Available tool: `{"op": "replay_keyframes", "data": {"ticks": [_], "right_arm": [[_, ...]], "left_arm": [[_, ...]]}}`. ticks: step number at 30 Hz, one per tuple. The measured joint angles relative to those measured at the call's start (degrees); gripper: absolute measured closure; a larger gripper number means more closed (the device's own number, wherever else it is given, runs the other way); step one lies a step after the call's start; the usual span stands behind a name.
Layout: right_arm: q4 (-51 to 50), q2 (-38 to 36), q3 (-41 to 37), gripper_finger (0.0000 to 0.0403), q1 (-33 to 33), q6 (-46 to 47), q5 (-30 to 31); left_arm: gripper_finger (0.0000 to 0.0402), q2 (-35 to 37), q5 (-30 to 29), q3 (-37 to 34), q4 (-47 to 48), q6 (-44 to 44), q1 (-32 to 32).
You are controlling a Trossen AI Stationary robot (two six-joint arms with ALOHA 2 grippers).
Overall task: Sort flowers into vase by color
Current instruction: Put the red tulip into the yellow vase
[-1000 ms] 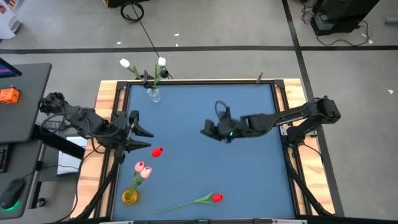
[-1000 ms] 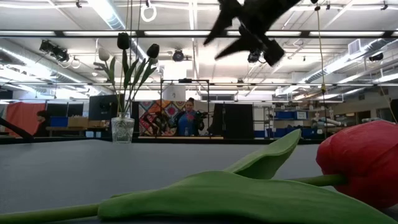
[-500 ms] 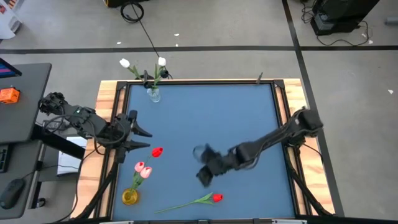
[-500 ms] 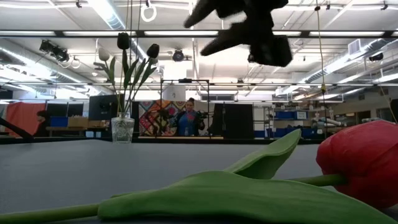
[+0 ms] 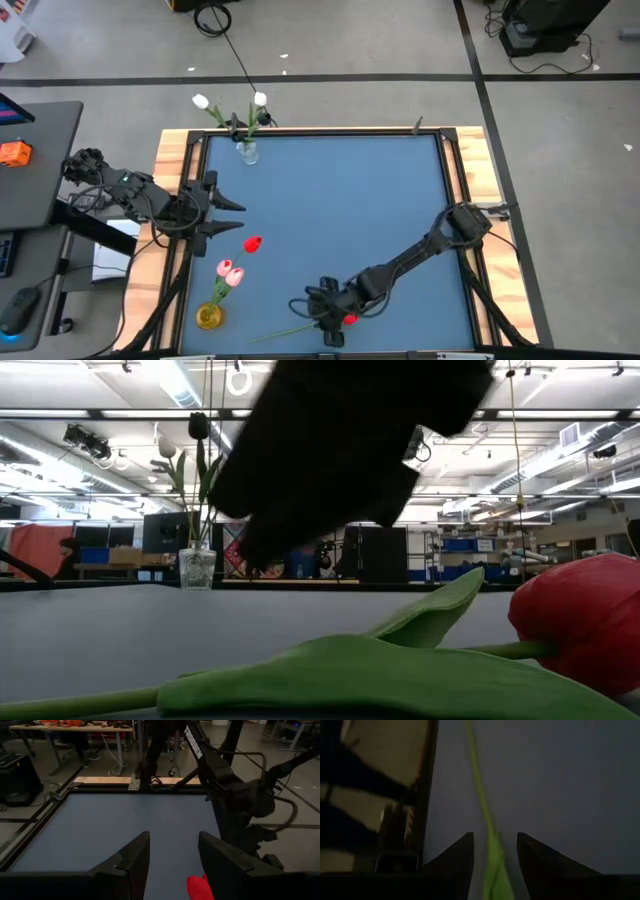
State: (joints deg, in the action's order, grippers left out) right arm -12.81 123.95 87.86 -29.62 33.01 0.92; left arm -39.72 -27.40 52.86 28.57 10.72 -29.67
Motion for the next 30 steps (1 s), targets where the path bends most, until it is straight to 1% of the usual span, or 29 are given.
{"op": "replay_keyframes", "data": {"ticks": [3, 6, 12, 16, 21, 23, 25, 28, 30], "right_arm": [[-1.29, 1.89, 0.75, 0.0245, -0.61, -3.14, -1.23], [-2.63, 2.77, 0.89, 0.0245, -0.99, -5.40, -1.02], [-9.48, 3.03, 1.24, 0.0253, -0.95, -8.58, -0.58], [-9.80, 3.09, 1.24, 0.0278, -0.58, -9.92, -0.87], [-12.40, 3.12, 1.34, 0.0327, 1.21, -4.46, -1.31], [-14.88, 2.51, 1.26, 0.0348, 2.16, -1.91, -1.47], [-17.38, 1.38, 1.15, 0.0363, 3.08, -1.43, -1.24], [-23.24, -0.47, 0.89, 0.0370, 4.46, -1.89, 1.59], [-28.39, -1.71, 0.86, 0.0370, 5.54, -1.45, 2.24]], "left_arm": [[0.0228, -0.02, 0.00, 0.00, 0.03, 0.02, 0.00], [0.0228, -0.02, -0.02, 0.00, 0.29, 0.44, 0.00], [0.0228, -0.01, -0.03, 0.00, 0.51, 0.51, 0.00], [0.0228, 0.00, -1.13, 0.00, 0.63, 0.68, 0.00], [0.0228, -0.02, -3.34, 0.00, 0.73, 0.63, 0.00], [0.0228, 0.00, -3.70, 0.00, 0.75, 0.61, 0.00], [0.0228, 0.00, -3.93, 0.00, 0.75, 0.28, 0.00], [0.0228, 0.00, -3.97, 0.00, 0.94, 0.03, 0.00], [0.0228, -0.02, -3.99, 0.00, 0.99, -0.84, 0.00]]}}
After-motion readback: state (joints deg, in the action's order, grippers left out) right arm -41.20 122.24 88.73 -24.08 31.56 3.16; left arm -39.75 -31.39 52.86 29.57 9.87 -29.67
